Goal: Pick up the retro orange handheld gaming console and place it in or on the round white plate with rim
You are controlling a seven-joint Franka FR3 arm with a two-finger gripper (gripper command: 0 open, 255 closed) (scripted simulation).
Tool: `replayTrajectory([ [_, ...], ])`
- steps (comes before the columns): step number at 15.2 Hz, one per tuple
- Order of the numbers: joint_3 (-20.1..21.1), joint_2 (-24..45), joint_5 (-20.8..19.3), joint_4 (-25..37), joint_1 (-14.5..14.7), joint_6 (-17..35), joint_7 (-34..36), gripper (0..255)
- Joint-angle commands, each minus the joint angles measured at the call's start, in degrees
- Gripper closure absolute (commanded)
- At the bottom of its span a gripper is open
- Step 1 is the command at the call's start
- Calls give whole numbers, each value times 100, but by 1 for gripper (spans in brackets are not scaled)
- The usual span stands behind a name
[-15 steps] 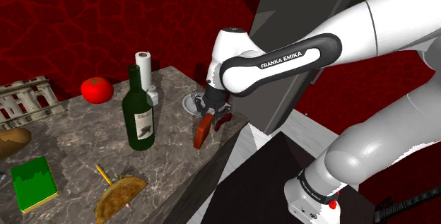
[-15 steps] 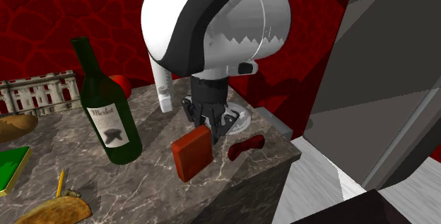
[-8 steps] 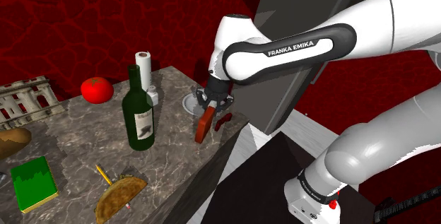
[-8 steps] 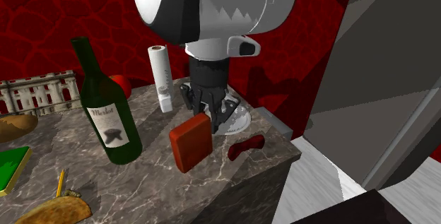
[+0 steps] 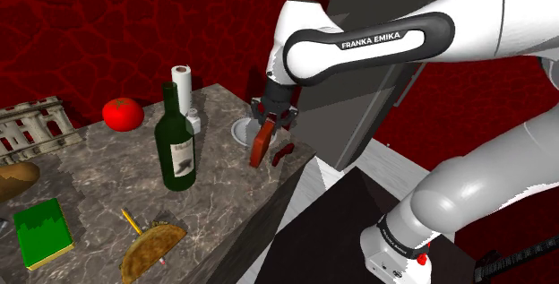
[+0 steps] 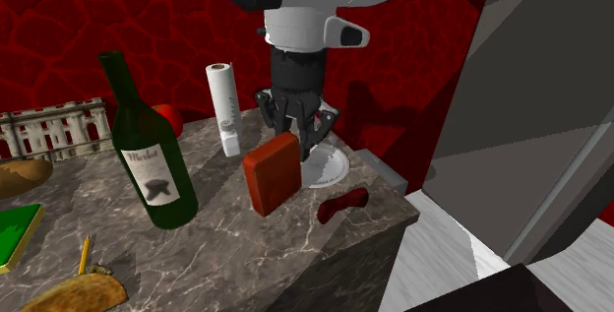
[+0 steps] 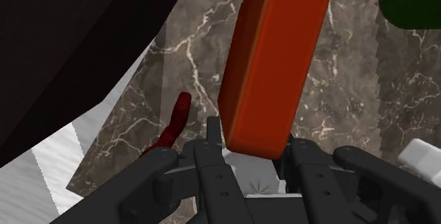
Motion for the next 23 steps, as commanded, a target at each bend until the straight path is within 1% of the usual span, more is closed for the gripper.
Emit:
replayTrajectory([
  [1,-105,270,-160,268,-140,-33,-135,255],
  [8,-445,1259,-660,1441,-532,-327,-552,255],
  [14,-690,2234,-1026,2752,-754,-740,-858,255],
  [23,-705,2467,-1101,2334,-733,-99,-838,255],
])
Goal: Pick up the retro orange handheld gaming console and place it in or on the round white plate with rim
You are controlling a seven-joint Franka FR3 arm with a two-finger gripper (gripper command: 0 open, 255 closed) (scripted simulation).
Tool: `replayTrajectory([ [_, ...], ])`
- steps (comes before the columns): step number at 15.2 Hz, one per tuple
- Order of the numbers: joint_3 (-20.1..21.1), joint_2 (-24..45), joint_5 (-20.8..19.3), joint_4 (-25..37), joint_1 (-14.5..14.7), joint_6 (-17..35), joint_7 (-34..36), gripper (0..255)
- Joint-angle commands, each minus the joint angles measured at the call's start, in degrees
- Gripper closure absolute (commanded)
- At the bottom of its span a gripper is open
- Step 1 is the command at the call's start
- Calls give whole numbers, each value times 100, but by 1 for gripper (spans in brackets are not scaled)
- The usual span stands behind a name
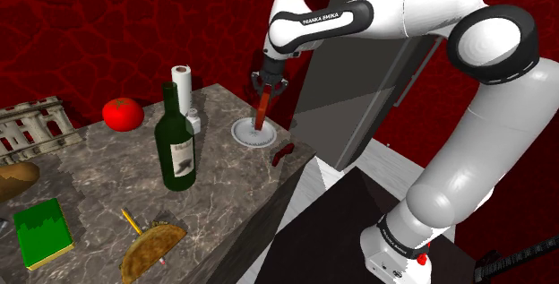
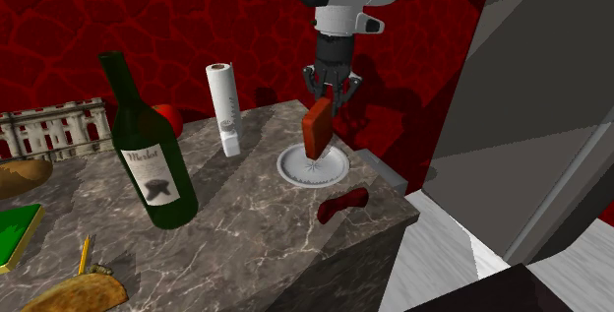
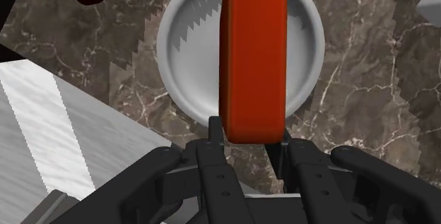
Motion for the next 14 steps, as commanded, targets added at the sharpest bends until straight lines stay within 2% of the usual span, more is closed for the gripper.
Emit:
replayTrajectory([
  [1,-7,59,-20,-76,2,136,0,255],
  [8,-32,343,-118,-344,30,675,40,255],
  [14,-29,343,-119,-344,27,675,41,255],
])
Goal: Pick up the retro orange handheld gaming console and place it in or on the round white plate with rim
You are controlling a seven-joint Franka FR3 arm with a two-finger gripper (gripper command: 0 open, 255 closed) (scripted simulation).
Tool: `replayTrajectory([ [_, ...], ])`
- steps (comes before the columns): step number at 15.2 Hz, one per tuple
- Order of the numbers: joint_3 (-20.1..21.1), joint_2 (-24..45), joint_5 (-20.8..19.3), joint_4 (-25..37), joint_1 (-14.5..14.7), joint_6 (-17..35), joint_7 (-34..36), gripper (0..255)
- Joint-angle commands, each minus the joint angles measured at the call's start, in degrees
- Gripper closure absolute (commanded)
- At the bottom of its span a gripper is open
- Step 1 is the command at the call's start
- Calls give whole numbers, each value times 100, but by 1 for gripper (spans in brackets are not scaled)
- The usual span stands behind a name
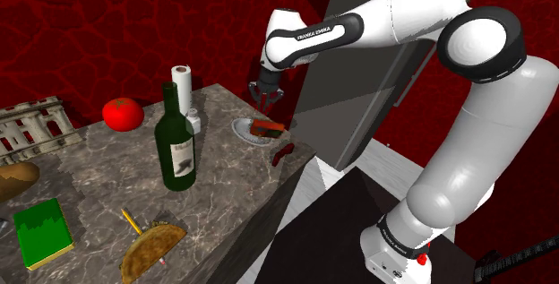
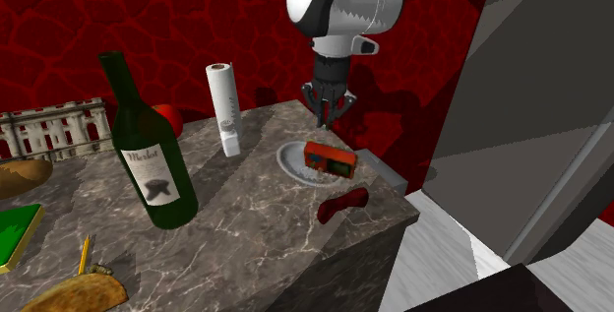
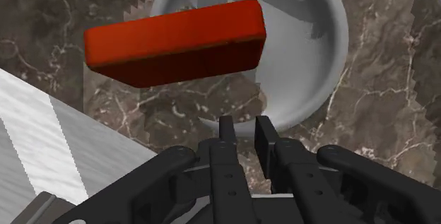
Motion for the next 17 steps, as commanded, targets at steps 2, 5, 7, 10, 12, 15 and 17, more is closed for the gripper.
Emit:
replayTrajectory([
  [2,-21,66,-11,-60,-16,-14,-13,255],
  [5,-25,91,-19,-38,-16,-13,-14,0],
  [7,-25,92,-19,-38,-16,-12,-14,0],
  [10,-8,-114,53,112,-47,-360,-56,0],
  [12,-2,-253,101,294,-70,-674,-89,0],
  [15,-3,-253,101,294,-70,-674,-89,0],
  [17,-3,-253,101,294,-69,-674,-89,0],
])
